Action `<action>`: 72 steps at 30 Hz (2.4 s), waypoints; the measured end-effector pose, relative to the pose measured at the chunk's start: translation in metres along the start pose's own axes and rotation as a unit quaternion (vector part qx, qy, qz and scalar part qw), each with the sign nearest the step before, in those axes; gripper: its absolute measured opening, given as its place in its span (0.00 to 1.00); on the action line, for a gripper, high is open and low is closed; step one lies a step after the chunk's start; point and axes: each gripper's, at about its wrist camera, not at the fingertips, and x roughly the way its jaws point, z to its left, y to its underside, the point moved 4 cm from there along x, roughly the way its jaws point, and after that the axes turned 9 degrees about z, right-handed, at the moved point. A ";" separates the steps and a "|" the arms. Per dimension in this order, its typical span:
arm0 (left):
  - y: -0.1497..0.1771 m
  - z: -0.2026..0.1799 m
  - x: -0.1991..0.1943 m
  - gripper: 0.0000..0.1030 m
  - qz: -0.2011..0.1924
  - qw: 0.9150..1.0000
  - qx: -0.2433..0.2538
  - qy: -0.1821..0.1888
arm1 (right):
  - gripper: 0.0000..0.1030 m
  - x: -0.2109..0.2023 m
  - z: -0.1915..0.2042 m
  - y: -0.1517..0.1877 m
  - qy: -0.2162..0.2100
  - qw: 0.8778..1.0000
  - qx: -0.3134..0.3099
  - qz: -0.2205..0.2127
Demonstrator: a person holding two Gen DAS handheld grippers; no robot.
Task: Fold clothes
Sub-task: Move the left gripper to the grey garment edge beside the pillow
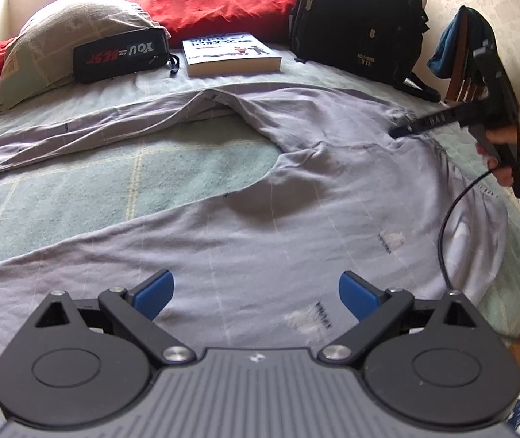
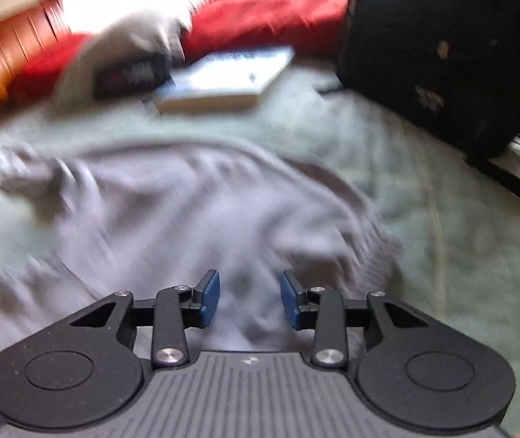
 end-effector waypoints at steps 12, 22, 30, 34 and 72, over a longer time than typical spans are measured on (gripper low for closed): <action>0.013 0.018 0.004 0.94 0.007 0.999 0.008 -0.042 | 0.62 -0.102 0.042 0.090 -0.056 0.997 -0.032 -0.046; 0.030 0.027 -0.015 0.94 -0.021 0.998 0.015 -0.064 | 0.63 -0.102 0.059 0.176 0.030 0.999 -0.035 -0.024; 0.043 0.046 -0.022 0.94 -0.023 0.998 -0.013 -0.059 | 0.88 -0.108 0.104 0.144 0.011 0.998 -0.027 -0.057; 0.055 0.054 -0.021 0.94 -0.012 0.999 -0.028 -0.040 | 0.94 -0.078 0.106 0.153 0.040 0.999 -0.022 0.011; -0.181 0.185 0.063 0.94 0.005 0.991 -0.123 -0.046 | 1.00 0.060 0.223 -0.065 -0.293 0.955 -0.037 -0.025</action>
